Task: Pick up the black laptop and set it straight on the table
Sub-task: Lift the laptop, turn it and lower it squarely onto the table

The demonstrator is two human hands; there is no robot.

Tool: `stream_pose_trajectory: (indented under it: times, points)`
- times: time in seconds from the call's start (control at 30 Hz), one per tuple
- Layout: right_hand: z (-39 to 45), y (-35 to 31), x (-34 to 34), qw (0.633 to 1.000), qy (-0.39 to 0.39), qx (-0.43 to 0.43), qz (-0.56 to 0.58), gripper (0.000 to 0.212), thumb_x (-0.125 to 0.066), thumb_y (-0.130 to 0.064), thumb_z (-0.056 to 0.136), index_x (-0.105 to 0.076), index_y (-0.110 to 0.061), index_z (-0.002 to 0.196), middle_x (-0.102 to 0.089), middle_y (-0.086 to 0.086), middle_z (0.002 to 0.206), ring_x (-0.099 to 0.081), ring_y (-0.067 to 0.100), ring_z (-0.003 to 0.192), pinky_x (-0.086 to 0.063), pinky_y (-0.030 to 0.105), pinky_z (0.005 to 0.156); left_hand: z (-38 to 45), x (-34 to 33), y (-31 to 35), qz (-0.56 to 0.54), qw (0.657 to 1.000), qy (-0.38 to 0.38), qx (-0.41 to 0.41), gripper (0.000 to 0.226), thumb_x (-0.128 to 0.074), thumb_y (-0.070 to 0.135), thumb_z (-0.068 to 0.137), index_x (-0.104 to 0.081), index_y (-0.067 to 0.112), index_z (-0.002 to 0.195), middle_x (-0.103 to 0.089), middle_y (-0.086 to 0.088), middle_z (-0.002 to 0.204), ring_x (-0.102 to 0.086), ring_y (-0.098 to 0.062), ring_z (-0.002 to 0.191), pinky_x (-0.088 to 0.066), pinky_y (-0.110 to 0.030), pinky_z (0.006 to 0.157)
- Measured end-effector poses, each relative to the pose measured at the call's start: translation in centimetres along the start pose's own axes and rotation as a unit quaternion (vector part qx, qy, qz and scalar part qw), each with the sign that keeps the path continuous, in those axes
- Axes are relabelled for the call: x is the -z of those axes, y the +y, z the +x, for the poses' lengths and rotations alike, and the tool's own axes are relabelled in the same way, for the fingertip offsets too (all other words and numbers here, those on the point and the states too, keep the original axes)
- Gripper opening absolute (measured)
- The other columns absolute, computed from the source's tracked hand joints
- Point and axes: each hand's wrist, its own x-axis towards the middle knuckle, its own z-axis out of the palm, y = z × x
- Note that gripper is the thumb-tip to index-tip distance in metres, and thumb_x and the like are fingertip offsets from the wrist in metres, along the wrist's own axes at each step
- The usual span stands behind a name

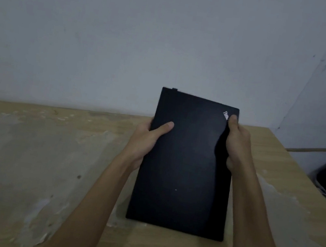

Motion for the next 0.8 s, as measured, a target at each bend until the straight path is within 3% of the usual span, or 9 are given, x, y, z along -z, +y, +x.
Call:
stream_pose_trajectory:
  times: [0.1,0.3,0.47,0.57,0.67,0.8]
  points:
    - [0.1,0.0,-0.2,0.997,0.036,-0.008,0.062,0.040,-0.049,-0.040,0.110,-0.069,-0.019,0.082,-0.070,-0.011,0.081,-0.064,0.000,0.070,-0.051,0.010,0.056,-0.1,1.5,0.3,0.050,0.997,-0.056,0.005,0.042,-0.078,0.029,0.093,-0.067,0.016,0.131,-0.079,-0.004,0.120,-0.077,-0.024,0.106,-0.064,-0.037,0.084]
    - [-0.5,0.3,-1.4,0.996,0.043,-0.012,0.073,0.038,-0.046,-0.040,0.110,-0.068,-0.020,0.087,-0.073,-0.005,0.091,-0.068,0.012,0.086,-0.055,0.026,0.076,-0.2,4.0,0.4,0.081,0.994,-0.072,-0.017,0.028,-0.072,0.028,0.099,-0.072,0.016,0.124,-0.082,-0.003,0.113,-0.079,-0.021,0.098,-0.062,-0.026,0.073]
    - [-1.0,0.4,-2.5,0.999,0.011,0.013,0.028,0.024,-0.065,-0.036,0.099,-0.073,-0.014,0.104,-0.078,0.000,0.105,-0.073,0.015,0.097,-0.057,0.036,0.084,-0.2,6.3,1.5,0.073,0.995,-0.057,-0.022,0.020,-0.073,0.026,0.097,-0.079,0.015,0.113,-0.082,-0.010,0.109,-0.080,-0.023,0.093,-0.062,-0.027,0.070]
    - [-1.8,0.4,-3.6,0.990,0.059,0.097,-0.089,0.038,-0.073,-0.042,0.091,-0.062,-0.013,0.114,-0.067,-0.003,0.109,-0.063,0.009,0.092,-0.049,0.035,0.085,-0.6,7.7,2.3,0.082,0.995,-0.054,-0.023,0.014,-0.073,0.025,0.098,-0.082,0.018,0.106,-0.083,-0.010,0.107,-0.081,-0.022,0.091,-0.062,-0.026,0.069]
    - [-2.4,0.2,-4.0,0.941,0.067,0.208,-0.258,0.070,-0.070,-0.053,0.089,-0.048,-0.015,0.143,-0.051,0.005,0.141,-0.053,0.020,0.121,-0.044,0.039,0.103,-1.0,8.7,2.6,0.081,0.995,-0.051,-0.030,0.013,-0.072,0.022,0.098,-0.082,0.018,0.104,-0.083,-0.009,0.105,-0.081,-0.020,0.088,-0.062,-0.025,0.068]
    - [-2.7,-0.9,-4.8,0.886,0.039,0.288,-0.361,0.068,-0.066,-0.061,0.089,-0.055,-0.018,0.140,-0.058,0.009,0.136,-0.050,0.034,0.127,-0.040,0.049,0.109,-1.2,8.9,3.2,0.080,0.994,-0.068,-0.040,0.014,-0.071,0.020,0.099,-0.083,0.020,0.106,-0.083,-0.007,0.106,-0.081,-0.019,0.089,-0.062,-0.025,0.069]
